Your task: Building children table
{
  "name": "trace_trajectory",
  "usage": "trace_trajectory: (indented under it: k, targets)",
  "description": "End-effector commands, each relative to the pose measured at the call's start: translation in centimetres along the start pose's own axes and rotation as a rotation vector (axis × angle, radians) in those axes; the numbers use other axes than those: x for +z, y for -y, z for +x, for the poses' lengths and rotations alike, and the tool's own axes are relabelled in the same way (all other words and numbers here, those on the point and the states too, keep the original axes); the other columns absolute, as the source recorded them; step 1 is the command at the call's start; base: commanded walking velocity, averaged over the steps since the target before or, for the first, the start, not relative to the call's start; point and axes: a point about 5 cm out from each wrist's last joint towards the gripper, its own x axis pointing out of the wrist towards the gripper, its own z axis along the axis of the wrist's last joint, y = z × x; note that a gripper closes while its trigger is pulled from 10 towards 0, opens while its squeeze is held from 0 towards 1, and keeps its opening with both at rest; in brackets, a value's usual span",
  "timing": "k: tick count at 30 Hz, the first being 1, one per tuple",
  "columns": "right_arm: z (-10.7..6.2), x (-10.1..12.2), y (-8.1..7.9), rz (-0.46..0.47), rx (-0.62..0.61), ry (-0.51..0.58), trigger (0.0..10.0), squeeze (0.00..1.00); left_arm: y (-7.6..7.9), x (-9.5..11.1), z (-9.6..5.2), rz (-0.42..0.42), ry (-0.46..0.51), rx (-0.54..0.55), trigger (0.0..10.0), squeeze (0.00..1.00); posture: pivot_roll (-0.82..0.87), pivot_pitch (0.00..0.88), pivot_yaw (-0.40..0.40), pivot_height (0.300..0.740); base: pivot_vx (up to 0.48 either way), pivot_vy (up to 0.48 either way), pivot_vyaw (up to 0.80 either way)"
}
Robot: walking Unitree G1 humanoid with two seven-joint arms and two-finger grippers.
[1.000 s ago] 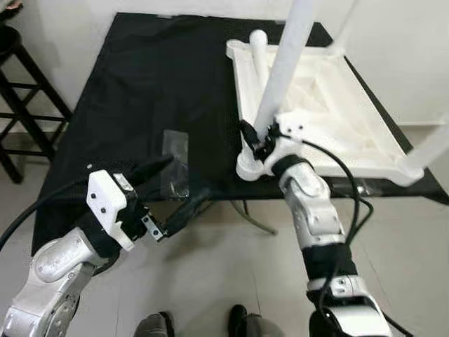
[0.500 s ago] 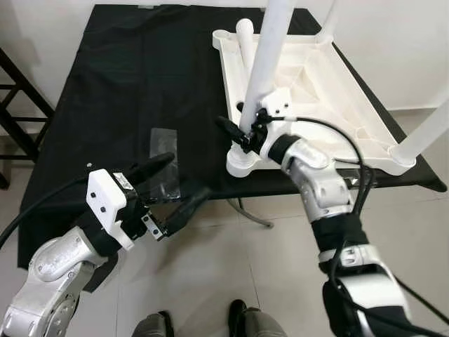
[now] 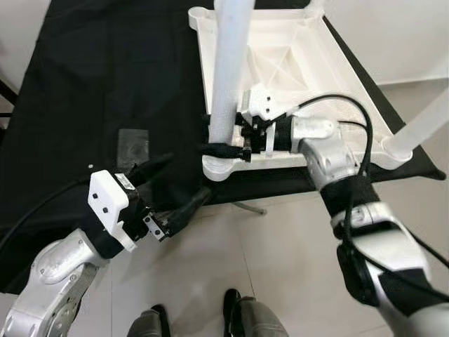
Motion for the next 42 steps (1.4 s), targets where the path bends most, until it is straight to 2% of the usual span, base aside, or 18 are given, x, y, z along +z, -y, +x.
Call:
trace_trajectory:
  k: [1, 11, 17, 19, 20, 21, 22, 23, 24, 25, 26, 27, 32, 33, 37, 38, 39, 42]
  targets:
    - [0.3, -0.5, -0.3, 0.014, 0.023, 0.008, 0.0, 0.0, 0.4, -0.1, -0.2, 0.004, -0.027, -0.011, 10.0, 0.0, 0.09, 0.318, -0.111, 0.74, 0.0, 0.0, 0.0]
    - [0.5, -1.6, -0.7, 0.036, 0.042, 0.01, 0.0, 0.0, 0.4, 0.1, -0.6, 0.001, -0.036, -0.003, 10.0, 0.0, 0.1, 0.327, -0.108, 0.74, 0.0, 0.0, 0.0]
    - [-0.5, -2.4, -0.1, 0.031, -0.166, 0.028, 0.0, 0.0, 0.5, 0.0, -0.5, -0.004, -0.036, -0.006, 10.0, 0.0, 0.08, 0.322, -0.111, 0.74, 0.0, 0.0, 0.0]
    - [-0.8, -3.5, -0.2, 0.102, -0.368, 0.048, 0.0, 0.0, 0.5, -0.1, -0.5, -0.007, -0.036, -0.007, 10.0, 0.0, 0.07, 0.32, -0.112, 0.74, 0.0, 0.0, 0.0]
    - [-0.8, -3.5, -0.2, 0.102, -0.368, 0.048, 0.0, 0.0, 0.5, -0.1, -0.5, -0.007, -0.036, -0.007, 10.0, 0.0, 0.07, 0.32, -0.112, 0.74, 0.0, 0.0, 0.0]
    - [-0.8, -4.5, -0.6, 0.126, -0.589, 0.034, 0.0, 0.0, 0.5, -0.2, -0.5, -0.01, -0.036, -0.009, 10.0, 0.0, 0.05, 0.316, -0.107, 0.74, 0.0, 0.0, 0.0]
    - [-1.4, -6.0, -1.3, 0.136, -0.901, -0.048, 0.0, 0.0, 0.4, -0.2, -0.5, -0.013, -0.036, -0.011, 10.0, 0.0, 0.05, 0.321, -0.101, 0.74, 0.0, 0.0, 0.0]
    - [-2.1, -6.9, -2.8, 0.113, -1.078, -0.113, 0.0, 0.0, 0.4, -0.2, -0.4, -0.016, -0.034, -0.014, 10.0, 0.0, 0.05, 0.326, -0.099, 0.74, 0.0, 0.0, 0.0]
    - [-1.5, -7.6, -4.7, 0.111, -1.114, -0.142, 0.0, 0.0, 0.4, -0.4, -0.3, -0.019, -0.035, -0.021, 10.0, 0.0, 0.05, 0.323, -0.086, 0.74, 0.0, 0.0, 0.0]
    - [-1.5, -7.6, -4.7, 0.111, -1.114, -0.142, 0.0, 0.0, 0.4, -0.4, -0.3, -0.019, -0.035, -0.021, 10.0, 0.0, 0.05, 0.323, -0.086, 0.74, 0.0, 0.0, 0.0]
    - [-0.9, -7.9, -6.0, 0.117, -1.092, -0.148, 0.0, 0.0, 0.4, -0.5, -0.3, -0.019, -0.035, -0.026, 10.0, 0.0, 0.05, 0.323, -0.086, 0.74, 0.0, 0.0, 0.0]
    - [1.0, -8.1, -7.1, 0.182, -0.984, -0.107, 0.0, 0.0, 0.6, -0.5, 0.0, -0.032, -0.023, -0.035, 10.0, 0.0, 0.04, 0.305, -0.077, 0.74, 0.0, 0.0, 0.0]
    - [1.9, -7.7, -6.1, 0.172, -0.937, -0.078, 0.0, 0.0, 0.6, -0.6, 0.3, -0.034, -0.019, -0.046, 10.0, 0.0, 0.04, 0.296, -0.078, 0.74, 0.0, 0.0, 0.0]
    - [1.8, -7.5, -5.5, 0.17, -0.936, -0.076, 10.0, 0.0, 0.6, -0.7, 0.3, -0.031, -0.02, -0.046, 10.0, 0.0, 0.04, 0.291, -0.08, 0.74, 0.0, 0.0, 0.0]
    - [1.5, -6.4, -4.9, 0.183, -0.918, -0.048, 10.0, 0.0, 0.4, -0.6, 0.3, -0.024, -0.02, -0.039, 10.0, 0.0, 0.05, 0.285, -0.081, 0.74, 0.0, 0.0, 0.0]
    - [1.5, -6.2, -5.0, 0.182, -0.912, -0.045, 10.0, 0.92, 0.4, -0.6, 0.3, -0.023, -0.02, -0.039, 10.0, 0.0, 0.05, 0.285, -0.081, 0.74, 0.0, 0.0, 0.0]
    - [1.6, -5.9, -4.8, 0.177, -0.868, -0.028, 10.0, 1.0, 0.4, -0.6, 0.3, -0.023, -0.019, -0.039, 10.0, 0.0, 0.05, 0.285, -0.082, 0.74, 0.0, 0.0, 0.0]
    - [1.7, -5.3, -4.7, 0.174, -0.801, -0.002, 10.0, 1.0, 0.5, -0.6, 0.4, -0.024, -0.016, -0.04, 10.0, 0.0, 0.05, 0.282, -0.087, 0.74, 0.0, 0.0, 0.0]
